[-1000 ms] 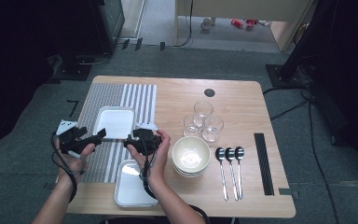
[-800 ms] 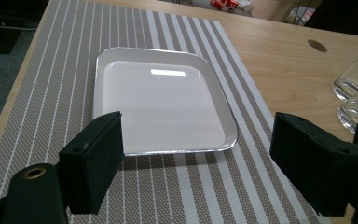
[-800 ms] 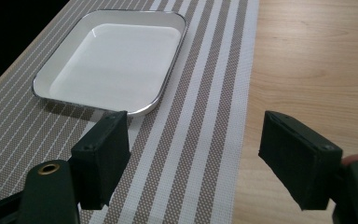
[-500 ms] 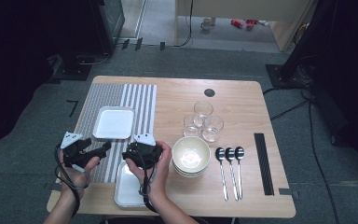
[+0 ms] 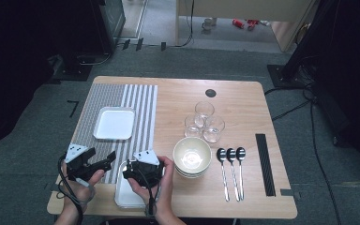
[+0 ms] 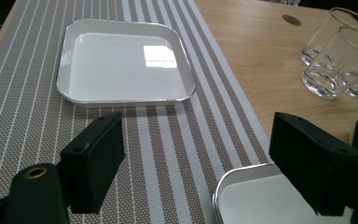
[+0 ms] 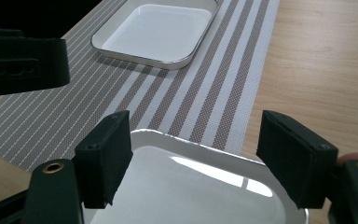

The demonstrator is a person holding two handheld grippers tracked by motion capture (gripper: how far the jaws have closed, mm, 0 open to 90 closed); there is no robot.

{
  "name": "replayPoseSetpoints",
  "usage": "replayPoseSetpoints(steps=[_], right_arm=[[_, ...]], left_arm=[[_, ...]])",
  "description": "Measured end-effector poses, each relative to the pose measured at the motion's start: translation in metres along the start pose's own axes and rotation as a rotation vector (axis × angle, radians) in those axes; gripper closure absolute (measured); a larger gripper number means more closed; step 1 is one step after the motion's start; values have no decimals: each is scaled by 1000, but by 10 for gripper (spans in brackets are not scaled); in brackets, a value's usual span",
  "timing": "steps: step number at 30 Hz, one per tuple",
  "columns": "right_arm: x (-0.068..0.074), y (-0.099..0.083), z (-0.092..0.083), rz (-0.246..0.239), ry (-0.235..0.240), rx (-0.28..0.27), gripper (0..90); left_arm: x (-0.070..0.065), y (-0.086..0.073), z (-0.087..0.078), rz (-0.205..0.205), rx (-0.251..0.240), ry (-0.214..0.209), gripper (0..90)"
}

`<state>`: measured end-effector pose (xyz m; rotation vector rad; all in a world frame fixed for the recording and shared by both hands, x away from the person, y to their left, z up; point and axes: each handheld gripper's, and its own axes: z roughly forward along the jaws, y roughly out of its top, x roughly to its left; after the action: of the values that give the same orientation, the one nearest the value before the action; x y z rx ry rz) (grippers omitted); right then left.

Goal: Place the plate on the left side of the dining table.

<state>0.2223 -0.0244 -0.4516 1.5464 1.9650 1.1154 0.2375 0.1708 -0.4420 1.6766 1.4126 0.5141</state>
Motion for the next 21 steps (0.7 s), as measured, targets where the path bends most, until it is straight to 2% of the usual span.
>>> replayPoseSetpoints(steps=[4,7,10,14,21], right_arm=[[-3,-7,-13,-19,19,-18,262],[-5,-14,-24,-37,31,-28,262],[-9,-19,-30,-58,26,-43,262],[-15,-26,-38,-44,39,-38,264],[-26,-40,-54,-52,37,-51,265]], left_arm=[[-6,-5,-2,4,4,-9,184],[-13,-8,-2,30,15,-9,193],[-20,-11,-2,32,19,-20,193],[-31,-18,-2,48,33,-33,193],[-48,-25,2,79,53,-58,193]])
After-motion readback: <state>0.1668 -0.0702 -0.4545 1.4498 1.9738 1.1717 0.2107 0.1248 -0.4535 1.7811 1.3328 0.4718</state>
